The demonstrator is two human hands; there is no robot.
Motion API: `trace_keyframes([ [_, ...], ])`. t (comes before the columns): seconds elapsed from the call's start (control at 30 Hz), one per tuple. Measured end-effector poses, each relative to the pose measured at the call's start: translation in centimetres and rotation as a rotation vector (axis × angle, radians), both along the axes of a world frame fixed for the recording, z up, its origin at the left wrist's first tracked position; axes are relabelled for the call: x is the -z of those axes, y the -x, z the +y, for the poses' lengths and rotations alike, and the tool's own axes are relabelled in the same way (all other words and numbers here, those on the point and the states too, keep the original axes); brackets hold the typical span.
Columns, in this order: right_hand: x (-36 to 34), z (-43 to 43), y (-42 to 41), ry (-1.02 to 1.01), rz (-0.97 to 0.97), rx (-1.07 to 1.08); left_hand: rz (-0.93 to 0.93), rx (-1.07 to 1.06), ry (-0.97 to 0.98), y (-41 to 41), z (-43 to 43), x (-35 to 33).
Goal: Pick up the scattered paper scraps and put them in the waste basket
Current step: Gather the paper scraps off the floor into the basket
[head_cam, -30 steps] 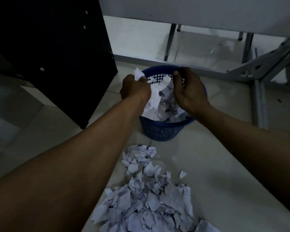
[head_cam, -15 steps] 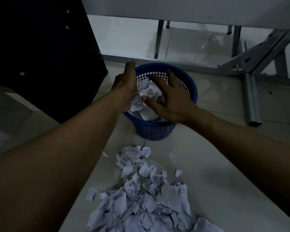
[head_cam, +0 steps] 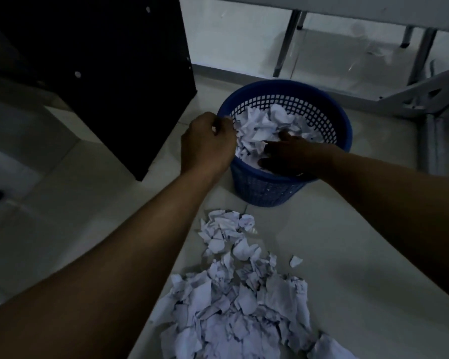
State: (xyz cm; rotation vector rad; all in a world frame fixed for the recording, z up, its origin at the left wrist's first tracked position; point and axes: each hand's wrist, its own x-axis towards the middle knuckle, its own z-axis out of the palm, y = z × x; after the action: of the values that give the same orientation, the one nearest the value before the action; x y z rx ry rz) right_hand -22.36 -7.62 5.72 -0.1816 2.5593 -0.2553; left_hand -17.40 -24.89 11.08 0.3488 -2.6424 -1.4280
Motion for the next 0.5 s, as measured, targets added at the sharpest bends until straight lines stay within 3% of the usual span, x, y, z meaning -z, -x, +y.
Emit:
trace_keyframes([
  [0.07,-0.1,0.0,-0.2,-0.046,0.013,-0.033,-0.002,0.008,0.011,-0.8,-0.2,0.5],
  [0.17,-0.3,-0.7,-0.3,-0.116,0.191,-0.12,-0.005,0.02,0.018,-2.0,-0.6,1.1],
  [0.33,-0.9,-1.6,-0.6,0.15,0.425,0.131,0.004,-0.031,0.02,-3.3,-0.9,1.9],
  [0.5,-2.1,-3.2,-3.8,0.49,0.806,0.171,-0.029,-0.061,-0.002,-4.7,-1.0,3.2],
])
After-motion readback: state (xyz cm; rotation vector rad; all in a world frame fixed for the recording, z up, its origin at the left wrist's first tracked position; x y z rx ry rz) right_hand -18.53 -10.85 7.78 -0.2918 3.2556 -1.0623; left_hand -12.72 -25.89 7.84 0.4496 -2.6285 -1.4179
